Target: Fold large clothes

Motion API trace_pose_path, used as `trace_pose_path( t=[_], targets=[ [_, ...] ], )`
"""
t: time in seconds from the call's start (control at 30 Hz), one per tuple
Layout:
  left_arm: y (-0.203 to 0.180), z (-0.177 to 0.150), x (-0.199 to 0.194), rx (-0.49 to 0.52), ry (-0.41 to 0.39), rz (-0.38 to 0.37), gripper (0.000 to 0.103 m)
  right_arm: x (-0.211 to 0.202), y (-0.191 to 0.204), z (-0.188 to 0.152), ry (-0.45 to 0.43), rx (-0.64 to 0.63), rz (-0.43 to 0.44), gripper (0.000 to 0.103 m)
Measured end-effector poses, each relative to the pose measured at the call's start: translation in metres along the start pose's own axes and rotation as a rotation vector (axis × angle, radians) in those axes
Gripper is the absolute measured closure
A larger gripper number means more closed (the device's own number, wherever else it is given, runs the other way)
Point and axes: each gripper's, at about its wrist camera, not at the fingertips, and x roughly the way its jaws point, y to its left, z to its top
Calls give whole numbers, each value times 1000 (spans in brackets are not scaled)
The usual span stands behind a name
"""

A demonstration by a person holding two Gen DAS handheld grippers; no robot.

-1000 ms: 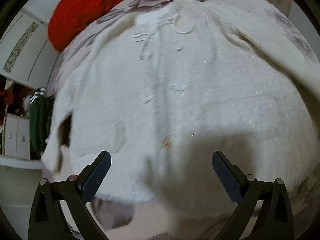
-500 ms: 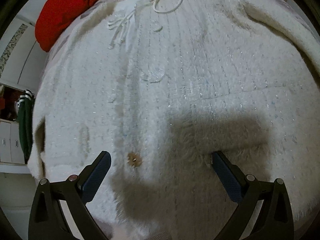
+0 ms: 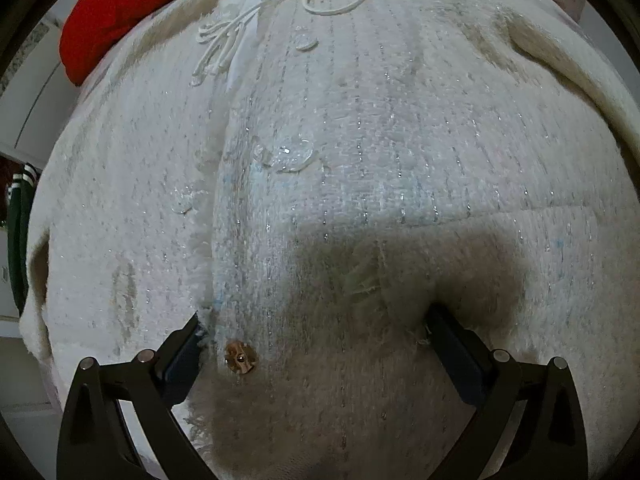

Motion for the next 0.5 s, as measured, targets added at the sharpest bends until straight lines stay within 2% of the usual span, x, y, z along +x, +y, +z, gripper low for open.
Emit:
trace_pose_path(
  t=[0.13, 0.2, 0.27, 0.33, 0.37, 0.43, 0.47, 0.5],
  targets=[
    [20, 4, 0, -40, 10, -43, 0, -10, 39, -4, -59, -129, -16, 93],
    [35, 7, -4, -76, 20, -72, 0, -18, 78, -7, -74, -248, -26, 93],
    [61, 16, -6, -120, 26, -93, 0, -19, 122, -25, -78, -405, -57, 93],
    [86, 19, -13, -187, 10, -102, 0, -20, 173, -63, -65, -618, -88, 93],
    [103, 20, -18, -222, -6, -91, 0, -13, 198, -74, -59, -674, -98, 93],
    [131, 22, -22, -267, -30, -58, 0, 10, 246, -137, -10, -854, -104, 93],
    [151, 22, -23, -291, -43, -34, 0, 14, 263, -152, 7, -903, -108, 93],
    [166, 22, -24, -308, -54, -14, 0, 31, 283, -192, 44, -995, -111, 93]
  ],
)
